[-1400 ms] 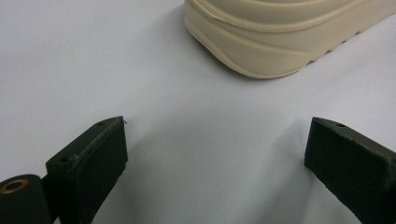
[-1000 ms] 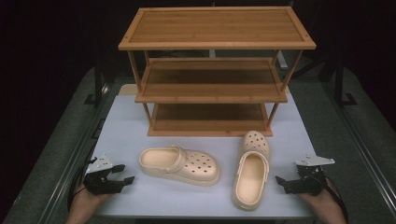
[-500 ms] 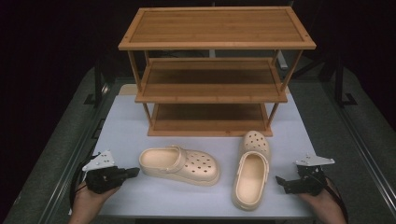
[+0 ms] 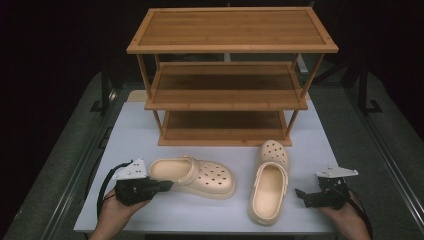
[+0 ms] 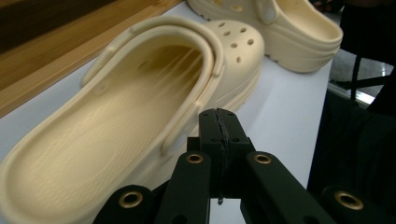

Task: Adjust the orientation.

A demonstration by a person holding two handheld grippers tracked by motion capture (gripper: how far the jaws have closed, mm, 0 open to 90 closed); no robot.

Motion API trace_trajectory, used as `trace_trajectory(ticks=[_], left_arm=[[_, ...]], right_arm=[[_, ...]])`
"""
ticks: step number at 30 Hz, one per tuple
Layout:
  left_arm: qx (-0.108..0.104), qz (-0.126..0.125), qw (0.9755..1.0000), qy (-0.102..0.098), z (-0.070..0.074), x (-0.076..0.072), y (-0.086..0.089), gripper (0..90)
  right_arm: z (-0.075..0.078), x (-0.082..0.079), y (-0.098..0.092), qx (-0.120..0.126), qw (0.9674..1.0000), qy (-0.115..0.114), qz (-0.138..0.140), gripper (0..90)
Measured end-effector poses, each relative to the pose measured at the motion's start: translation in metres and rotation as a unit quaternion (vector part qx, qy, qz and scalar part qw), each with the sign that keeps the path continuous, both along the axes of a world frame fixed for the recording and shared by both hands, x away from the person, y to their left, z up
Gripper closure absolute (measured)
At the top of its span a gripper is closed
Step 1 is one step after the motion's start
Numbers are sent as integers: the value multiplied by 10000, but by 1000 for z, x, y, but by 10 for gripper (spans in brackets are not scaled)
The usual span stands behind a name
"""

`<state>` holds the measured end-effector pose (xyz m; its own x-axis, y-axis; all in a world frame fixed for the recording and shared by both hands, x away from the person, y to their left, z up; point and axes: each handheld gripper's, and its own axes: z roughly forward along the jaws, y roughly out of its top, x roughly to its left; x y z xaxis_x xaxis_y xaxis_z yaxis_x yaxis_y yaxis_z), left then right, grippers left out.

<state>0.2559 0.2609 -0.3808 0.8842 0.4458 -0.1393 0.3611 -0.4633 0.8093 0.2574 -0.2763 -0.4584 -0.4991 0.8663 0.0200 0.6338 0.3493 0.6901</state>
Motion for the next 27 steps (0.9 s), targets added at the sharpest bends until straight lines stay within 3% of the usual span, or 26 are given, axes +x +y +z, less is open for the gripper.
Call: trace_trajectory(ticks=[10,17,27], left_arm=[[37,-327,9995,35,-1,1,-29,900],[143,-649,9978,40,-2,2,-59,900],[324,-769,9965,103,-8,4,-95,900]], right_arm=[[0,0,0,0,10000,0,1,17],[0,0,0,0,10000,1,0,17],[0,0,0,-3,10000,5,3,17]])
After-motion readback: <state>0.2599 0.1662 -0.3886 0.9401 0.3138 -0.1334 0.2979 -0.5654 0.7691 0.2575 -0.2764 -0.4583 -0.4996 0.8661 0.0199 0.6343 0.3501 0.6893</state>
